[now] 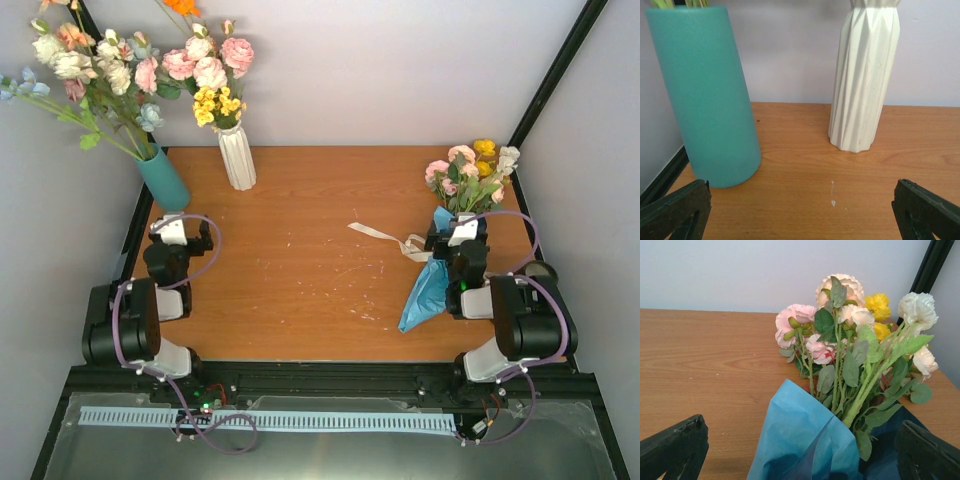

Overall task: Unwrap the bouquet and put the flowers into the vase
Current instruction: Move the fake flower to the center of the board.

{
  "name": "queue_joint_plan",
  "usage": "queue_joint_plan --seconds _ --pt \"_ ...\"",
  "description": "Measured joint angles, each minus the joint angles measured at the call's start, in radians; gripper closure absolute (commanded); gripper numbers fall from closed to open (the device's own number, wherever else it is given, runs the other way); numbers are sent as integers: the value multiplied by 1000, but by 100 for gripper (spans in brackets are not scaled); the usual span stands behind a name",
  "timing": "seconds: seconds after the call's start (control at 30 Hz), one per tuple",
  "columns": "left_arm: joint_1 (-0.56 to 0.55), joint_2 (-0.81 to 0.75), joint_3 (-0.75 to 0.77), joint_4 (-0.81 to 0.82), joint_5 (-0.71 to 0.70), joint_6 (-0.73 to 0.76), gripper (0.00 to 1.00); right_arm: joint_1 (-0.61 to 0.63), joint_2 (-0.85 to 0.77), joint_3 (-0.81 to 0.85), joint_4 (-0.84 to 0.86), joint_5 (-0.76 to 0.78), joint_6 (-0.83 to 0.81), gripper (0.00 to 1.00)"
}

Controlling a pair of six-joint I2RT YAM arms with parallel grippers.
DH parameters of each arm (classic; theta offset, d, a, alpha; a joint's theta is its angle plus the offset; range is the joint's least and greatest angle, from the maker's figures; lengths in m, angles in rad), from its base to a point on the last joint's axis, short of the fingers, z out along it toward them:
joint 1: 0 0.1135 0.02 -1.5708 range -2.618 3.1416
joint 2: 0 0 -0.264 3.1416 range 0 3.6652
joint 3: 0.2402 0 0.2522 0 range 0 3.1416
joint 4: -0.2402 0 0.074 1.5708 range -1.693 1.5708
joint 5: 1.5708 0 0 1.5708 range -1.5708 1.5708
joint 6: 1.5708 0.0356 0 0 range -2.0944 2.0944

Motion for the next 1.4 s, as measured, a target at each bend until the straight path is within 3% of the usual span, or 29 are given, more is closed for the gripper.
queue_joint_plan --seconds 0.17,0.4,0.67,0.83,0.97,1.1,1.4 --pt "-10 -138 71 -163 -35 -8 1 -1 -145 19 -147 38 14 0" --pt "-18 -341 214 -468 -80 -110 1 -1 -385 248 -539 81 56 0" --pt "-20 -467 446 -892 -106 -341 0 -4 -484 505 -1003 154 284 0" --pt "-19 -473 549 -1119 31 -422 1 -5 -402 698 -1294 94 343 0" --pt "-20 -475 544 -1277 247 -448 1 -5 -301 812 -1480 45 374 0" --pt "-21 -494 514 -1420 374 -449 0 -5 -191 874 -1638 8 401 0" --pt "-33 -591 486 -1597 356 -382 2 -5 58 906 -1819 4 446 0"
